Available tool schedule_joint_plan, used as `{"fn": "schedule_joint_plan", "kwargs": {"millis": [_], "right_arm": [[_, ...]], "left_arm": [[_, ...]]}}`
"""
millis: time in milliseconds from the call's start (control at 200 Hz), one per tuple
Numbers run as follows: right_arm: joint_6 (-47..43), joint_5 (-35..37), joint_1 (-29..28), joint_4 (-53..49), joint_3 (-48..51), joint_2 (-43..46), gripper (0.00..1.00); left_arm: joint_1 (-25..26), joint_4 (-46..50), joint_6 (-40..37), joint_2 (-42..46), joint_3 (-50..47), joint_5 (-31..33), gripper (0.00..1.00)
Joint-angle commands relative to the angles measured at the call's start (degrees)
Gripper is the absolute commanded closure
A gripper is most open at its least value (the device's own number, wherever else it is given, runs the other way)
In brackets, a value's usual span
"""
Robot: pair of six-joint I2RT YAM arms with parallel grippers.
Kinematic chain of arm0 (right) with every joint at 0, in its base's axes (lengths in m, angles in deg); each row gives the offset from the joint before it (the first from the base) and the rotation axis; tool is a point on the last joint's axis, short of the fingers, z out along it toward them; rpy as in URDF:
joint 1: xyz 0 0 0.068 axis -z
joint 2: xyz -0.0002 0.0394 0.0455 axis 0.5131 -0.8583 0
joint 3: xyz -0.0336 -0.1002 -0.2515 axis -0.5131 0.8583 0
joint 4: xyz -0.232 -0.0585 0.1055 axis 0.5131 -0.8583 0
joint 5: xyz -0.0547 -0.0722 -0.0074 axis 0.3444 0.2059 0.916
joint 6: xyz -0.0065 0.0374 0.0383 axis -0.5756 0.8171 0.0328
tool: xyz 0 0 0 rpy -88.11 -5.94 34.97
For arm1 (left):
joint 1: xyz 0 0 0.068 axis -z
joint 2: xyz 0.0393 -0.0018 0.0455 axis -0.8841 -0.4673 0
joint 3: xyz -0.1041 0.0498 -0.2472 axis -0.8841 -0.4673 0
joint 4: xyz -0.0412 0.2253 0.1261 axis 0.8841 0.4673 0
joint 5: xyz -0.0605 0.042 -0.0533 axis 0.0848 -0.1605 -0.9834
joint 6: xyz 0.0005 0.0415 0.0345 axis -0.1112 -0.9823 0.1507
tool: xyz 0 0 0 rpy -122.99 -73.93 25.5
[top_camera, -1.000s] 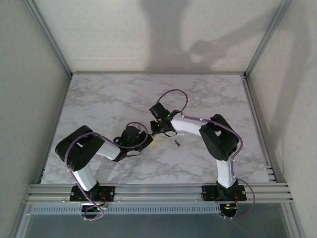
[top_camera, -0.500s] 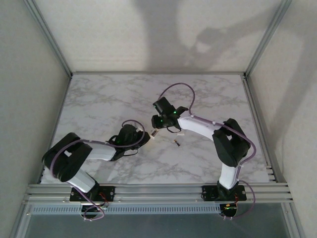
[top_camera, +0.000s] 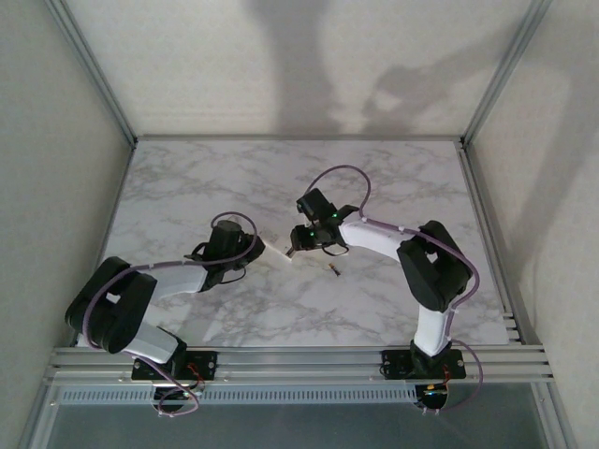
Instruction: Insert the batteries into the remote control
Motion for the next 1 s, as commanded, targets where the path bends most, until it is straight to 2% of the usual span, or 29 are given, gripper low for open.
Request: {"fn": "schedule_joint_plan", "kwargs": {"millis": [0,85,431,856,991], "right_arm": [[-1.47,-2.87,-0.80,-0.20,-1.61,-2.75,0.52],[-1.32,-2.89,-1.29,-0.39,-1.88,-3.67,0.45],[1.24,-3.36,-1.66,0.38,-2.72,-5.19,0.40],[1.11,-2.49,-1.75,-1.17,-4.36,-7.89,0.41],[-0.19,-1.11,-2.42,-2.21,-4.41,-8.57,0.44]], "left_arm": [[-0.15,1.10,-1.44,-1.33,1.47,-0.07,0.81],[-0.11,0.79,-1.30,-2.09,1.38,-0.43,0.82],[-0.07,-2.04,-0.84,-3.05,0.66,-1.65,0.83],[-0.04,-3.82,-0.18,-3.31,-0.58,-2.34,0.85],[-0.01,-4.01,-0.09,-3.18,-0.84,-2.32,0.85]]}}
